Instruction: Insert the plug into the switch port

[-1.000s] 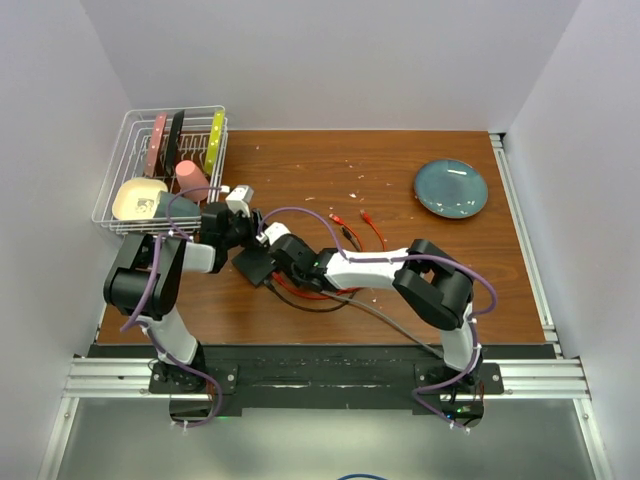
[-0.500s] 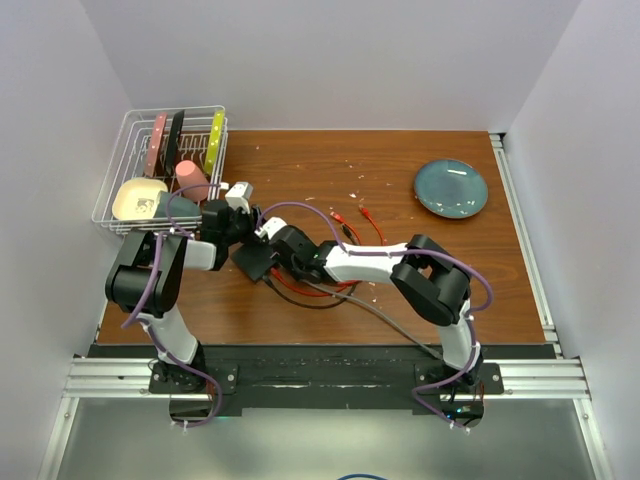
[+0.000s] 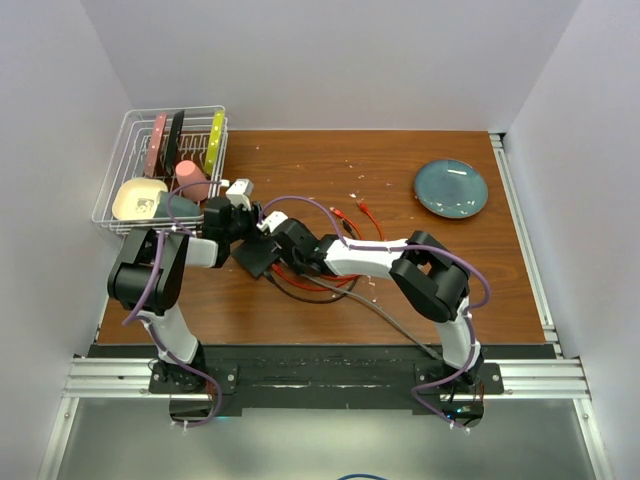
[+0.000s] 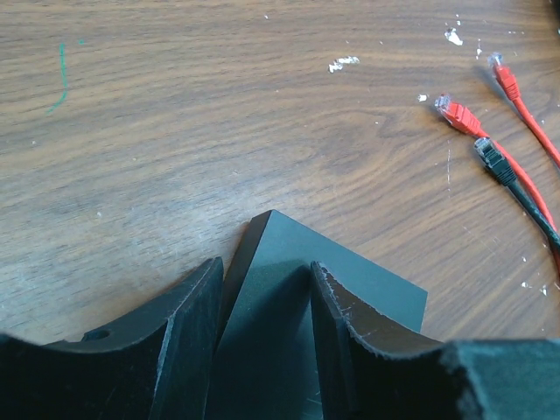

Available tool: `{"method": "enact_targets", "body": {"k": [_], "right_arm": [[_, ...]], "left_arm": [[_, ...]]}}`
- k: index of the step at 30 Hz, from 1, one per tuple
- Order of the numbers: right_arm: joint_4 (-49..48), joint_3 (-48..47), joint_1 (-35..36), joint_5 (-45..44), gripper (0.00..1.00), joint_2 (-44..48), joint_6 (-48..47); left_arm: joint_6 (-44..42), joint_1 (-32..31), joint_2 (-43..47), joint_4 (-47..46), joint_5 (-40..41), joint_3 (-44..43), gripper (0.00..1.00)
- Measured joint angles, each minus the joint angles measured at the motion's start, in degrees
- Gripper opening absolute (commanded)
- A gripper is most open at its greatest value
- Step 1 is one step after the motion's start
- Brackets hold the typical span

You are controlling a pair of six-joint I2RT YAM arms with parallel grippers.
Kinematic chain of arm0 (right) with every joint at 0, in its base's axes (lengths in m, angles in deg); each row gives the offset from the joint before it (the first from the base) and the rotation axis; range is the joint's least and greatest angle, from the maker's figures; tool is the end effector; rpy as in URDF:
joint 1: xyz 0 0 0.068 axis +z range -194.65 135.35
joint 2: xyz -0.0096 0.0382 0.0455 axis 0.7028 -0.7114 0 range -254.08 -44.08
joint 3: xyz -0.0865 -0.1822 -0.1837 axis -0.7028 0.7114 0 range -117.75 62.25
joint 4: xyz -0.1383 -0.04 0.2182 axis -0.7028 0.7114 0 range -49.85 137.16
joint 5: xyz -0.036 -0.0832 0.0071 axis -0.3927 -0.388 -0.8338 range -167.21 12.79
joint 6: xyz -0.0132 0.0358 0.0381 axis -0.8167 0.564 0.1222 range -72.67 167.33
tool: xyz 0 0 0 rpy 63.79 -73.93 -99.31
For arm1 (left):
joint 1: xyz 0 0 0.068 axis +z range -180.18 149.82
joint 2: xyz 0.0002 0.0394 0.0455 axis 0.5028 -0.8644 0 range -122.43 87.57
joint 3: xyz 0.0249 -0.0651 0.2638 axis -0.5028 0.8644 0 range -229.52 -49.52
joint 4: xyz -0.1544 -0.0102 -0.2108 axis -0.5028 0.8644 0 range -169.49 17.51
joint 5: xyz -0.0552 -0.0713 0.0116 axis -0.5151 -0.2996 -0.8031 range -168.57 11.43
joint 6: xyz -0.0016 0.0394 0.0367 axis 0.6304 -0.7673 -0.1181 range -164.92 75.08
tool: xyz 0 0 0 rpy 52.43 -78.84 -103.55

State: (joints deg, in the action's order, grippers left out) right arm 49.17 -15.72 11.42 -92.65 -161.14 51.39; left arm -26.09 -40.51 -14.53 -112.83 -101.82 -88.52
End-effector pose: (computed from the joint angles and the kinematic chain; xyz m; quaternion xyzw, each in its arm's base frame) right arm 0.2537 0.3601 0.1601 -0.3626 0.8528 0.0689 0.3695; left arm 0.3245 -0.0733 0.1274 0.0380 0.8524 -0.2924 0.4319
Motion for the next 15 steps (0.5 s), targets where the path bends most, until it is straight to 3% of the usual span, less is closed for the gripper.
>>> {"method": "enact_targets", "body": {"k": [10,13,15], "right_arm": [[-3.06,3.06,0.0,0.07,0.0,1.36,1.18],[-3.72,4.96,0.02,0.07,0.04,2.69,1.73],[-3.87,6.4,0.09,0.11,0.12,3.91,2.23]], "left_arm": [[0.11,-0.87,1.97,2.51,2.45,0.0,0.0],[0.15,-1.77,4.13,4.94,3.87,0.52,0.17],[0.44,-2.47,6.14,6.99,5.14,1.25,0.37]]}}
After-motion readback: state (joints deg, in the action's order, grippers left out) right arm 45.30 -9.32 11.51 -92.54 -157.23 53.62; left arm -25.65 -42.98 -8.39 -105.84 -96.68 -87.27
